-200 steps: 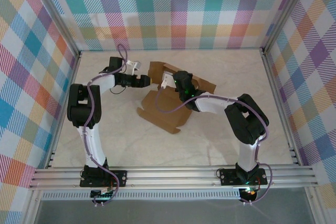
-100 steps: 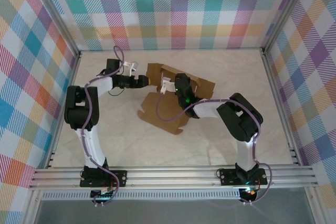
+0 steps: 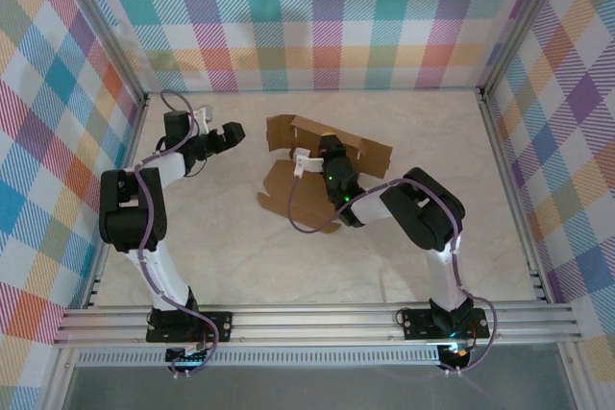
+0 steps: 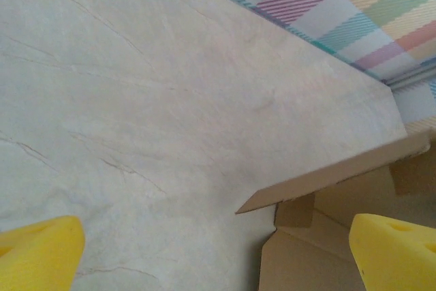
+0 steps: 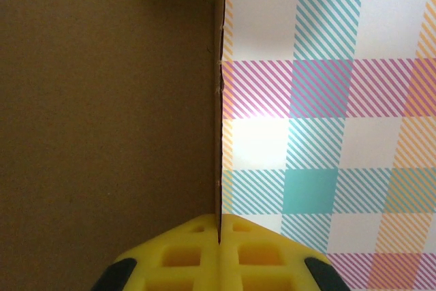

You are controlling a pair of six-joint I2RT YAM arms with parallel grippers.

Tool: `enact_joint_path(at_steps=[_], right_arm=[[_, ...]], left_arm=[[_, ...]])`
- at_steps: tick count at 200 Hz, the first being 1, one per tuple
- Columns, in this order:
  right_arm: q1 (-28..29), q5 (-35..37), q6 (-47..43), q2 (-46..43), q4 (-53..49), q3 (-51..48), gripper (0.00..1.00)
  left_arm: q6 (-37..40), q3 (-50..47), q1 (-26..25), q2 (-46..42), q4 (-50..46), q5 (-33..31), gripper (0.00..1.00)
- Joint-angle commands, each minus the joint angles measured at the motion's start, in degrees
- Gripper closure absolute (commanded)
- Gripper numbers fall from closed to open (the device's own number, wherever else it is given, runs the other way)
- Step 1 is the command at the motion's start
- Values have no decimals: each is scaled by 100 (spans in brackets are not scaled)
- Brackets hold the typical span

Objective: Fold the paper box

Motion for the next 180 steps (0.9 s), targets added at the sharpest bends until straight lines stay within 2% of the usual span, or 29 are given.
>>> enact_joint_path(at_steps=[1, 27, 68, 108, 180], right_arm=[[89, -119, 69, -80, 391, -87, 100], [178, -161, 115, -120, 465, -204, 100], [401, -279, 643, -510, -156, -411, 100], [694, -279, 739, -646, -97, -733, 100], [917, -261, 942, -1033, -331, -1104, 100]], left_arm=[[-120, 289, 16, 93, -115, -205, 0], [17, 417, 16, 194, -379, -261, 0], [146, 516, 11, 255, -671, -325, 0], [416, 407, -1, 76, -937, -384, 0], [990, 643, -342, 282, -1394, -167, 4]])
